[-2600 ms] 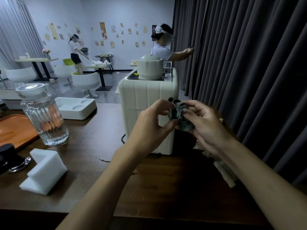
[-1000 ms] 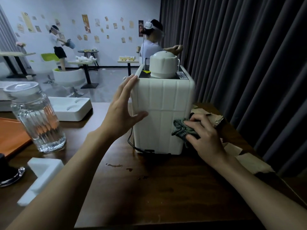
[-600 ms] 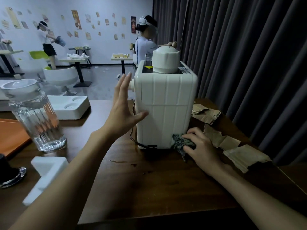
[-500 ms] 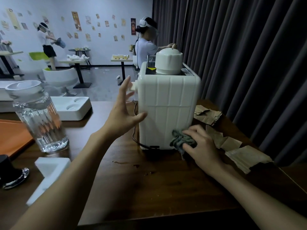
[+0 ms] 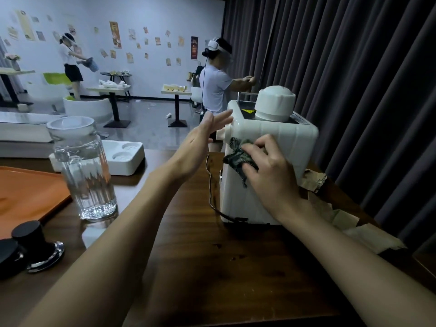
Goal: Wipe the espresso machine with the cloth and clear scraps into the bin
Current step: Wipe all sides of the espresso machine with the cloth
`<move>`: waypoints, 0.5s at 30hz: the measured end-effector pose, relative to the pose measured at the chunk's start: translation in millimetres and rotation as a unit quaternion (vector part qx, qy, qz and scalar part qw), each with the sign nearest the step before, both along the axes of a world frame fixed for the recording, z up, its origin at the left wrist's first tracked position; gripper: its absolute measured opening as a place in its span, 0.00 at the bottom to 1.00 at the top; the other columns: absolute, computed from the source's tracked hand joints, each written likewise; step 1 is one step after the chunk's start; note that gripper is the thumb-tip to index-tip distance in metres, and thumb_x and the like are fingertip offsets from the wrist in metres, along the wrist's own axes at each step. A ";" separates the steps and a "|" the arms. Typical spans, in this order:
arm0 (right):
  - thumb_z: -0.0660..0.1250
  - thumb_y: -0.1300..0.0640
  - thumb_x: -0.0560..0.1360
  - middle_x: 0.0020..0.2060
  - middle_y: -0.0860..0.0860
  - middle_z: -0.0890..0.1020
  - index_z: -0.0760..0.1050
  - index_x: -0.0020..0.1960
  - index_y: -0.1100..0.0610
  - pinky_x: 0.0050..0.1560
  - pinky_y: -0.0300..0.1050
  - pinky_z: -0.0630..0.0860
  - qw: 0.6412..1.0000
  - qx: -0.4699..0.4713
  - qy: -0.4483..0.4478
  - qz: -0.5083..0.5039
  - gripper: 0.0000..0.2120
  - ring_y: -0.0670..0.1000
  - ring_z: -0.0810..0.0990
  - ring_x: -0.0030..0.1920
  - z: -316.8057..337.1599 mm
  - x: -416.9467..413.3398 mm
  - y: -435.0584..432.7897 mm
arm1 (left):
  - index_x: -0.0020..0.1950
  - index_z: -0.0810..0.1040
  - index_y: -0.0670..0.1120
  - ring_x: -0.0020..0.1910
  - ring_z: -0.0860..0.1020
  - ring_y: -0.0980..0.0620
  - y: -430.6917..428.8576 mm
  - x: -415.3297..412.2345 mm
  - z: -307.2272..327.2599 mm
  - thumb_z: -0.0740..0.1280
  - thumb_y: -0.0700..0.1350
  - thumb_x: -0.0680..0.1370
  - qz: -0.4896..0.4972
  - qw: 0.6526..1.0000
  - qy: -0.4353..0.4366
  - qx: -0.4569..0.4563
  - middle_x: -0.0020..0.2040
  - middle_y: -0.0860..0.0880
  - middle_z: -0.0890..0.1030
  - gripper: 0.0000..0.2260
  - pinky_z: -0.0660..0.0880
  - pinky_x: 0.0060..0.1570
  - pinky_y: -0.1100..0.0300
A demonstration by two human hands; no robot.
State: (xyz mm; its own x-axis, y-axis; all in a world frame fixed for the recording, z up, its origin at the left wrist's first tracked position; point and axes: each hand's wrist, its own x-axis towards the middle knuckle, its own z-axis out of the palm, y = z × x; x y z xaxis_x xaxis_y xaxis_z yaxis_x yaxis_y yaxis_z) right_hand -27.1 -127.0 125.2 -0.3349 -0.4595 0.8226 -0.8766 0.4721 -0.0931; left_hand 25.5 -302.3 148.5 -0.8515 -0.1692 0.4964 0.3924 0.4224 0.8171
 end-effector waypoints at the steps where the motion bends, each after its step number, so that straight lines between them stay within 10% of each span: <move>1: 0.73 0.65 0.70 0.49 0.57 0.75 0.79 0.57 0.61 0.41 0.49 0.80 1.000 0.014 0.011 -0.007 0.15 0.58 0.80 0.45 -8.0 0.9 0.0 | 0.75 0.67 0.57 0.72 0.67 0.62 -1.3 -1.0 -1.3 0.40 0.62 0.80 -0.003 1.000 0.000 -0.001 0.72 0.57 0.72 0.29 0.64 0.71 0.49; 15: 0.74 0.65 0.70 0.48 0.57 0.75 0.79 0.56 0.62 0.39 0.47 0.82 0.996 0.075 0.022 -0.031 0.15 0.57 0.79 0.45 -27.3 3.1 0.6 | 0.71 0.72 0.57 0.72 0.66 0.63 -2.4 -7.6 -7.1 0.42 0.62 0.80 -0.026 0.999 0.004 0.032 0.72 0.58 0.72 0.28 0.65 0.64 0.65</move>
